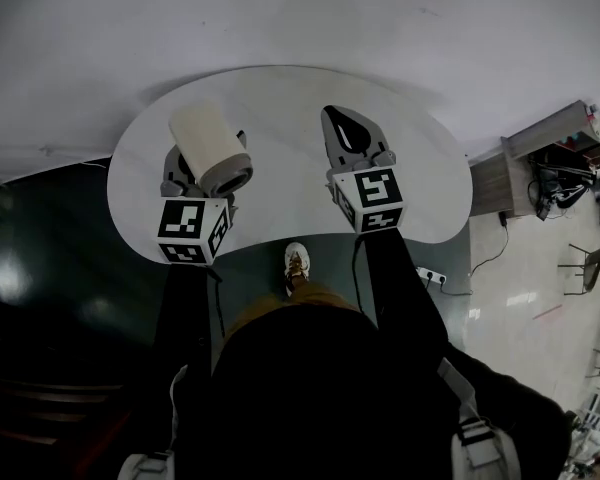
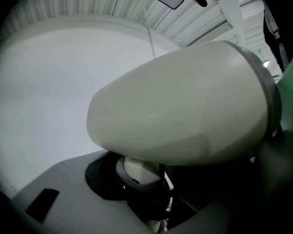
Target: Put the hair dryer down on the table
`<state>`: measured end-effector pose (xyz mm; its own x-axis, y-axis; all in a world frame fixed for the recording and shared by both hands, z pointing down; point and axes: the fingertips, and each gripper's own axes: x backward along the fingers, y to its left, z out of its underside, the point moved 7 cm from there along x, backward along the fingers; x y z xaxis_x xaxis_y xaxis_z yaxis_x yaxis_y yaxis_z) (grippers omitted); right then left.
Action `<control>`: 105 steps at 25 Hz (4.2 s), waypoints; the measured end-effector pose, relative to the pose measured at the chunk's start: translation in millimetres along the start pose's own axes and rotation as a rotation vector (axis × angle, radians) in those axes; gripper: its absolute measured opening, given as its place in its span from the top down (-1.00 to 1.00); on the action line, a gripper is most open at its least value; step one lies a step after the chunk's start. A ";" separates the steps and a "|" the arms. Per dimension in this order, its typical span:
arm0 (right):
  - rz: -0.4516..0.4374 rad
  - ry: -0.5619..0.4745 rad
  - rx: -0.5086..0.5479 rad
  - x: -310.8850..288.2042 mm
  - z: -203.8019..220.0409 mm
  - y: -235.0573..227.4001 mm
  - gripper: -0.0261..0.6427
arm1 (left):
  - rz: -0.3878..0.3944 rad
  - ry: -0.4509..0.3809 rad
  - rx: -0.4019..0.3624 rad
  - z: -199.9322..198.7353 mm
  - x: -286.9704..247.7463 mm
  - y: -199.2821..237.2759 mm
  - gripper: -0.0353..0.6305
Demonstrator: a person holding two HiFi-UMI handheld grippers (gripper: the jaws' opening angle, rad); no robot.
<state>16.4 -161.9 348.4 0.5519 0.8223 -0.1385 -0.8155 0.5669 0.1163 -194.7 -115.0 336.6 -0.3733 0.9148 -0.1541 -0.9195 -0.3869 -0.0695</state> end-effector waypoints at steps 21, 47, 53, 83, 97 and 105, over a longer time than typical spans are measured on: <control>-0.120 -0.031 -0.008 -94.3 -2.7 -41.9 0.84 | -0.090 0.023 -0.012 -5.7 -78.4 35.4 0.24; -0.090 -0.003 -0.011 -82.8 6.1 -67.2 0.84 | -0.070 0.072 0.004 3.9 -98.0 29.2 0.24; -0.084 0.015 -0.028 -81.0 13.7 -68.4 0.84 | 0.001 0.132 -0.033 11.3 -105.3 23.3 0.24; -0.024 0.047 -0.034 -70.2 28.7 -87.2 0.84 | 0.276 0.729 -0.078 212.3 -128.0 -22.7 0.23; -0.038 0.069 -0.033 -65.9 34.1 -91.1 0.84 | 0.331 0.819 -0.153 234.3 -138.2 -49.4 0.20; -0.032 0.072 0.002 -58.8 31.1 -88.6 0.84 | 0.326 0.874 -0.202 243.4 -143.6 -59.6 0.19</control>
<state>61.6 -259.0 376.9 0.5638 0.7981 -0.2125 -0.7972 0.5931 0.1123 -116.3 -195.1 602.7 -0.3077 0.3798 -0.8724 -0.7175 -0.6948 -0.0494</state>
